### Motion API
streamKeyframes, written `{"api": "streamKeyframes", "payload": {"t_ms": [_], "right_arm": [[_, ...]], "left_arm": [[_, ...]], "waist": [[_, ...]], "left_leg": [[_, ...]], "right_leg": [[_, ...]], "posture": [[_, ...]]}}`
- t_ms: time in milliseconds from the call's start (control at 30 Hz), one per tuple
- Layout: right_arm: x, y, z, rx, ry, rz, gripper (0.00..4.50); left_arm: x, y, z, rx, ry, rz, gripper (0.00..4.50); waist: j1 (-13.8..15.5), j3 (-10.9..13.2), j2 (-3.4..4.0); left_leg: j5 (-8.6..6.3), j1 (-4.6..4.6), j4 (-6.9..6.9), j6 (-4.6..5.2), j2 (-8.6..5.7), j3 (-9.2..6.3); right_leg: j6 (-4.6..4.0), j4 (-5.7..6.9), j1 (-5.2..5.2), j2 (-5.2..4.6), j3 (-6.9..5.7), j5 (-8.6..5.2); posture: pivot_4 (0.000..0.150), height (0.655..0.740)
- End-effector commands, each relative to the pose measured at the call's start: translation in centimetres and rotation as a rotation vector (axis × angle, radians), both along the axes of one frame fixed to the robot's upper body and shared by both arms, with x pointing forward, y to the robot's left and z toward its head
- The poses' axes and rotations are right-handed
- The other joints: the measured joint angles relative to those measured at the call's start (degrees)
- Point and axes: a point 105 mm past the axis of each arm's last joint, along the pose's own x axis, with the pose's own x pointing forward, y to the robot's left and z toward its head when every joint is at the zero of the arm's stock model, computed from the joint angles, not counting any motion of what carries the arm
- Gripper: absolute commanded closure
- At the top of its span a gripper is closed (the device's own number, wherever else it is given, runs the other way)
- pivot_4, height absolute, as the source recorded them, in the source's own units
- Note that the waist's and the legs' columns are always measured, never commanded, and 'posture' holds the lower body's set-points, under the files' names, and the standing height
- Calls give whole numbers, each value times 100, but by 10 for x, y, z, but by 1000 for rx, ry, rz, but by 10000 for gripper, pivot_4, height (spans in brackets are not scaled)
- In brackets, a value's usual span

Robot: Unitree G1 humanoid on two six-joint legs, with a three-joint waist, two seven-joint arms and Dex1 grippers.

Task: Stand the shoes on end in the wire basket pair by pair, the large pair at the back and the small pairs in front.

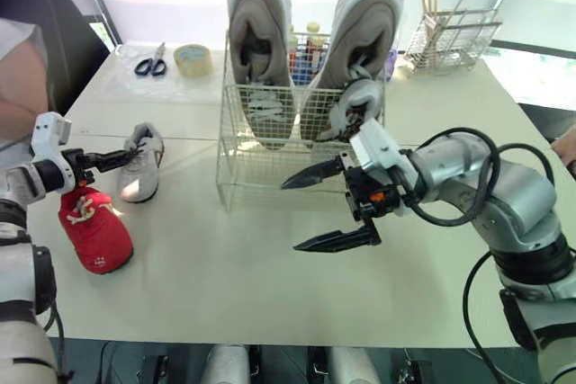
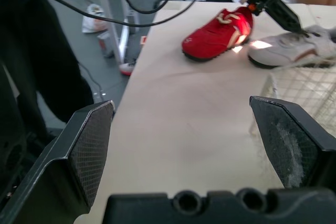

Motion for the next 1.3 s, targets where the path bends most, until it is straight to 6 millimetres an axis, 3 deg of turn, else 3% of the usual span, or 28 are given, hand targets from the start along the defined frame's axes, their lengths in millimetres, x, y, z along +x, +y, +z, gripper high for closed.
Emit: {"api": "streamKeyframes", "payload": {"t_ms": [33, 67, 300, 400, 533, 700, 800, 867, 967, 1033, 1167, 1300], "right_arm": [[-6, -4, 16, 36, -49, -24, 0], [-5, -5, 17, 39, -50, -36, 0], [2, -7, 21, 46, -73, -88, 0], [8, -6, 22, 56, -84, -102, 0], [17, -7, 25, 72, -108, -129, 0], [28, -12, 35, 96, -132, -148, 0], [32, -23, 50, 144, -121, -172, 0], [39, -35, 65, 196, -117, -223, 0], [47, -49, 80, 253, -104, -283, 0], [48, -53, 84, 263, -94, -288, 0], [52, -75, 93, 223, -109, -344, 0], [52, -96, 95, 83, -181, -413, 0]], "left_arm": [[1, 4, -9, 24, 8, 40, 5324], [2, 3, -11, 24, 9, 40, 8371], [10, -6, -11, 32, -7, 36, 44501], [15, -1, 6, 19, -77, 74, 44501], [21, 13, 52, -29, -253, 182, 44501], [16, 32, 143, -134, -622, 335, 44501], [4, 19, 181, -104, -811, 301, 44501], [-17, -18, 215, -72, -992, 254, 44501], [-63, -106, 250, -14, -1254, 127, 44501], [-79, -125, 257, -60, -1329, 152, 44501], [-78, -181, 232, -65, -1325, 83, 44501], [-70, -212, 201, -77, -1295, -11, 44501]], "waist": [[-13, 0, 0], [-13, 0, 0], [8, -1, 1], [9, -1, 1], [10, 4, -10], [3, 9, -39], [2, 8, -40], [7, 7, -37], [84, 10, -49], [137, 9, -50], [134, -1, -8], [137, -3, 0]], "left_leg": [[0, 1, 0, 0, 1, -1], [-1, 1, 0, 1, 1, -2], [-16, 3, 1, 29, 0, -2], [-16, 3, 2, 30, -1, -2], [-15, 3, 4, 30, 0, -2], [4, 2, 4, -2, 0, -1], [3, 1, 4, -1, -1, 3], [3, 2, 5, -1, -3, 5], [4, 9, 10, -1, -11, -6], [2, 5, 28, 3, -12, -11], [-5, 28, 48, 14, -8, -4], [-15, 45, 51, 28, -1, -2]], "right_leg": [[0, 2, 0, -2, 0, 0], [0, 4, -1, -3, 0, 0], [0, 10, -2, -6, -1, 0], [0, 12, -2, -5, -1, 0], [1, 14, -1, -1, -2, 1], [2, 10, 0, 8, -3, 1], [3, 9, 1, 5, -2, 2], [5, 8, 5, 3, -2, 3], [12, 8, 23, -20, 3, 7], [22, 8, 31, -18, 2, 12], [26, 11, 55, -11, 3, 15], [26, 10, 69, 10, 4, 15]], "posture": [[1500, 7352], [1500, 7352], [1500, 7352], [1500, 7352], [1500, 7352], [1500, 7352], [1500, 7352], [1500, 7352], [1500, 7352], [1500, 7352], [1500, 7352], [1500, 7352]]}}
